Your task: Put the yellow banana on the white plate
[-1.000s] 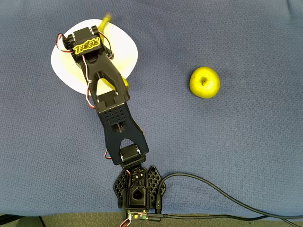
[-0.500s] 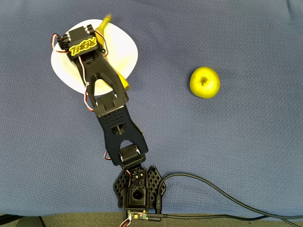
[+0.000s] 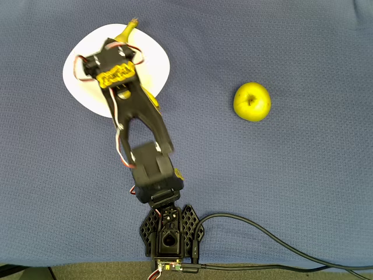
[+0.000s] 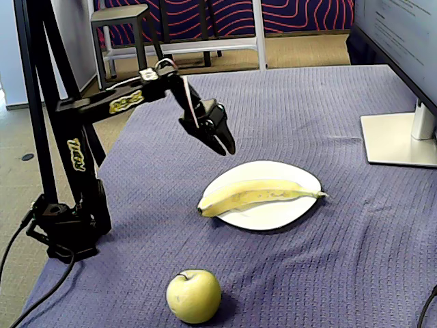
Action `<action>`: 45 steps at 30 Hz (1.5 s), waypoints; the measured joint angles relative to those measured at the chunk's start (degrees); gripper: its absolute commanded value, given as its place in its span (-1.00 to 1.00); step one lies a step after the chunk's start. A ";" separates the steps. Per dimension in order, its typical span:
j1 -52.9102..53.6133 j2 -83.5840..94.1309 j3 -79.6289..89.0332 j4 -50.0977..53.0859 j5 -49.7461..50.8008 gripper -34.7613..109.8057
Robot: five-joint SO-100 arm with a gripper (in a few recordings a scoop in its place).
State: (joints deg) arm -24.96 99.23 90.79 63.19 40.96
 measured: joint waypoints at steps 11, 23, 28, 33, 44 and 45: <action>9.40 25.05 28.39 -12.57 -36.30 -0.52; 14.24 47.37 55.37 -20.13 -52.12 -0.52; 15.73 57.74 62.23 -18.46 -52.56 -0.52; 17.40 65.83 68.29 -16.00 -52.56 -0.52; 17.58 77.08 76.03 -10.63 -49.39 -0.52; 17.58 77.52 76.46 -10.55 -49.39 -0.52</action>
State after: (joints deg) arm -7.38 176.75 167.26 52.65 -8.44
